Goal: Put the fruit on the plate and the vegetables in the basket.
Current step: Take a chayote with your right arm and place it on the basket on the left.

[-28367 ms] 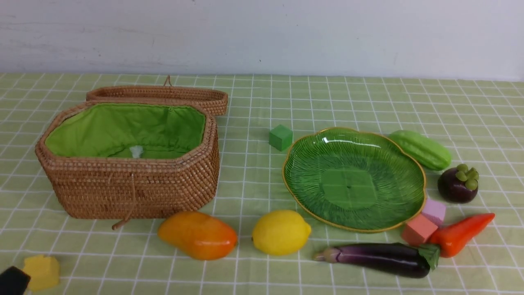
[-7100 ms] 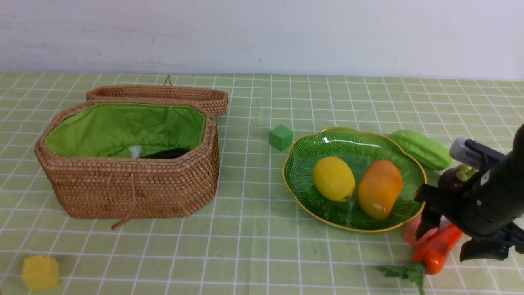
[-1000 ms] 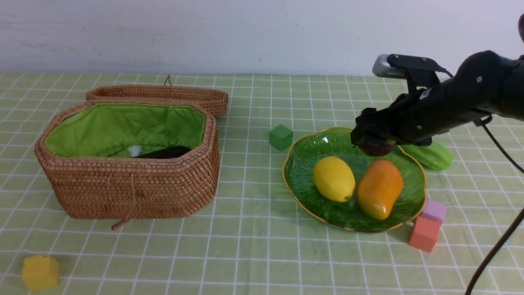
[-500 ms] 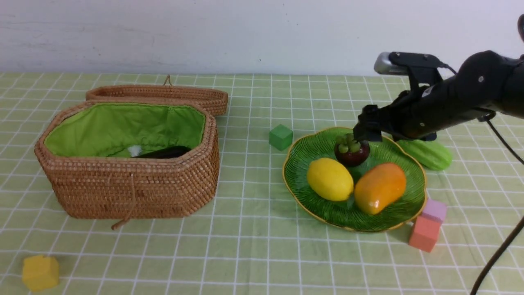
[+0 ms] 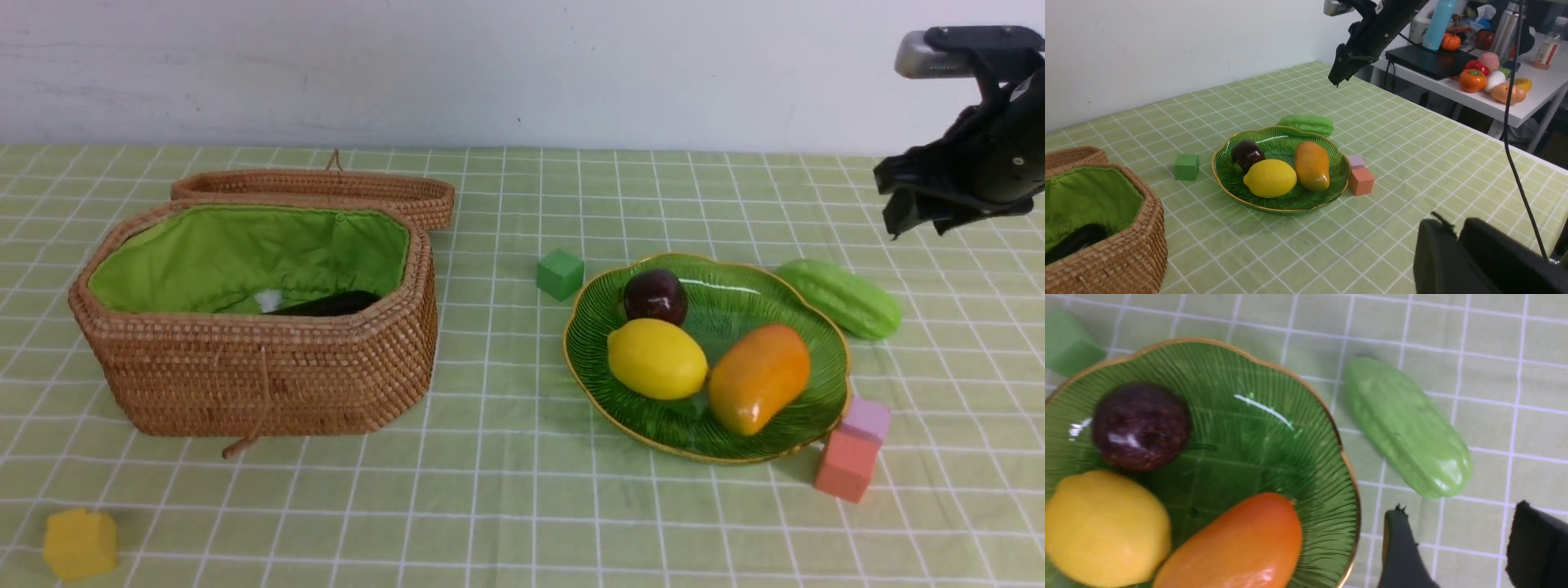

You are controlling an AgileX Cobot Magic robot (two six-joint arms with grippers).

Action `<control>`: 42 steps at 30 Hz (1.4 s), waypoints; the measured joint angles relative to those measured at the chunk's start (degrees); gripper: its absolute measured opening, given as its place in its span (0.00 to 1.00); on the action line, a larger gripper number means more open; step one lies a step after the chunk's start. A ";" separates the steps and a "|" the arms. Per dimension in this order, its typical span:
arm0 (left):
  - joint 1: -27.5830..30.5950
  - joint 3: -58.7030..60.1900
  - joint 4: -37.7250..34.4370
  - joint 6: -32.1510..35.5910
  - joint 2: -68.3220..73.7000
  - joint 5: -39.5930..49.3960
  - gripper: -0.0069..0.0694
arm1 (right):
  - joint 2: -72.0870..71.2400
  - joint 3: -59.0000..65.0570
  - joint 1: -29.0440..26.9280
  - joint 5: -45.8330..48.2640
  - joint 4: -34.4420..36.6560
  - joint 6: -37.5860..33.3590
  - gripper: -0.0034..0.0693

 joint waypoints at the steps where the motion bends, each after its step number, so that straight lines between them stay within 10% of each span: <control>1: 0.00 0.00 0.00 0.00 0.00 0.05 0.18 | 1.47 -0.74 -0.26 0.28 -0.17 -0.50 0.59; 12: 0.00 0.00 0.06 0.00 0.00 -4.66 0.18 | 9.67 -2.35 -0.63 -4.76 -3.08 -9.30 0.87; 42: 0.00 0.00 0.25 0.00 0.00 -4.66 0.19 | 20.83 -2.72 -1.54 -13.90 1.33 -17.61 0.83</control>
